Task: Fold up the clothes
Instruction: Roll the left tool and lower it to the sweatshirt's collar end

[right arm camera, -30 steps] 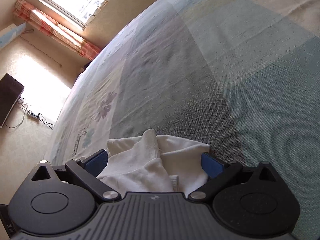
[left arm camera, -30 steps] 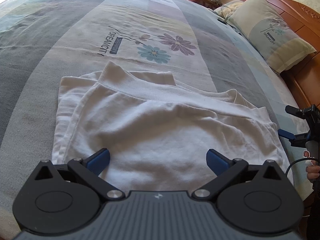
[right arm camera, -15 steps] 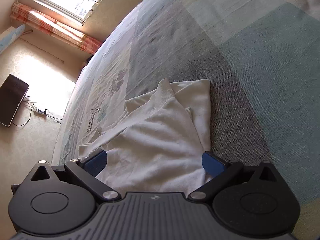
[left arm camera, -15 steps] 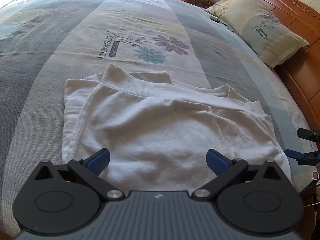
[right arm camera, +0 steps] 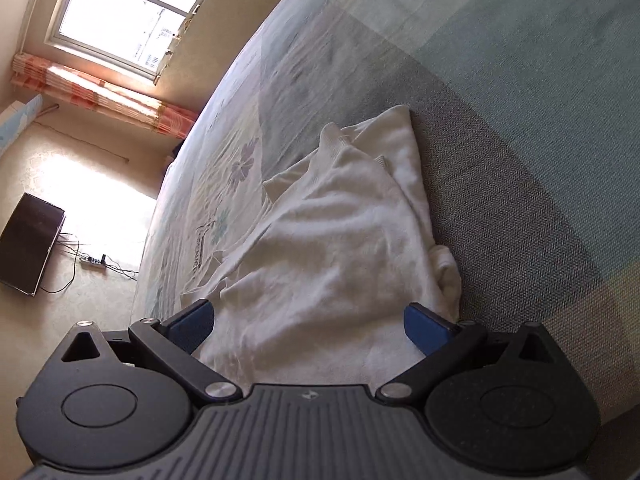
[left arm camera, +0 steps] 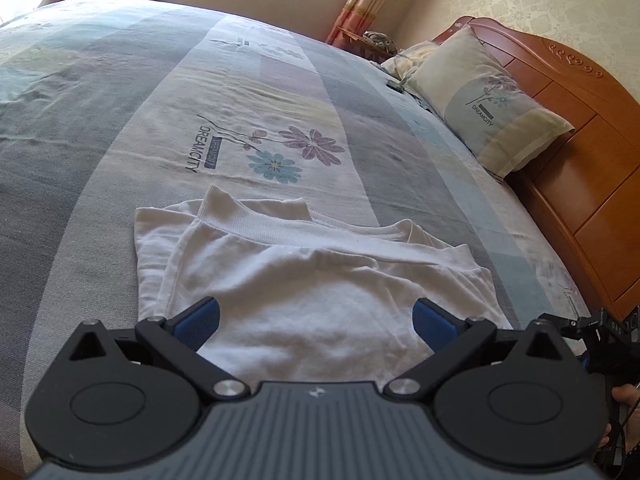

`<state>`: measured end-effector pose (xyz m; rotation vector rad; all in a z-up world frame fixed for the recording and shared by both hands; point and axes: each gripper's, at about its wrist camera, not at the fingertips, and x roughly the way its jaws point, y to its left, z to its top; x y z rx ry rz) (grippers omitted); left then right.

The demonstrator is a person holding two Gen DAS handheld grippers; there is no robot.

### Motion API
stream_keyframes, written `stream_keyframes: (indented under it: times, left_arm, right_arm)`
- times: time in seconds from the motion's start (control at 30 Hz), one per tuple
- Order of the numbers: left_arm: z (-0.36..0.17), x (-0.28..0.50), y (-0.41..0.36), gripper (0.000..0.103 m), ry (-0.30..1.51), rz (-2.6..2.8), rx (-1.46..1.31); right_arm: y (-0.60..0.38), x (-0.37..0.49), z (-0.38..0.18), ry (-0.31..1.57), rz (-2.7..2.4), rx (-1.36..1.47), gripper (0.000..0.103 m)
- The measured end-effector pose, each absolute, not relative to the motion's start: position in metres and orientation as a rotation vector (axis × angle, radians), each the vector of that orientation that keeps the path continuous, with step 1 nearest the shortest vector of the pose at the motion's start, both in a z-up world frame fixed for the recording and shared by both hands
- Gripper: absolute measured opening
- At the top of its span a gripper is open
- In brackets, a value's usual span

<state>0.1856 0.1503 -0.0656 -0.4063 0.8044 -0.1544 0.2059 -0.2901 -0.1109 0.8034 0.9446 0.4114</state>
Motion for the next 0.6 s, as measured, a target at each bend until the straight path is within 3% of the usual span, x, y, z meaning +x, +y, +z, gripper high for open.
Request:
stream_keyframes:
  times: [0.2,0.47,0.6]
  left_arm:
    - [-0.104,0.201,0.168,0.101,0.830,-0.133,-0.510]
    - [-0.075,0.186,0.201,0.102,0.747,-0.150,-0.484]
    - [-0.088,0.191,0.233,0.102,0.799,-0.136,-0.594]
  right_arm:
    - [-0.260,0.187,-0.083,0.899,0.471,0.630,0.103]
    - [-0.252,0.168,-0.083,0.847,0.469,0.708,0.103]
    - [-0.235,0.171,-0.080,0.838,0.488,0.653,0.103]
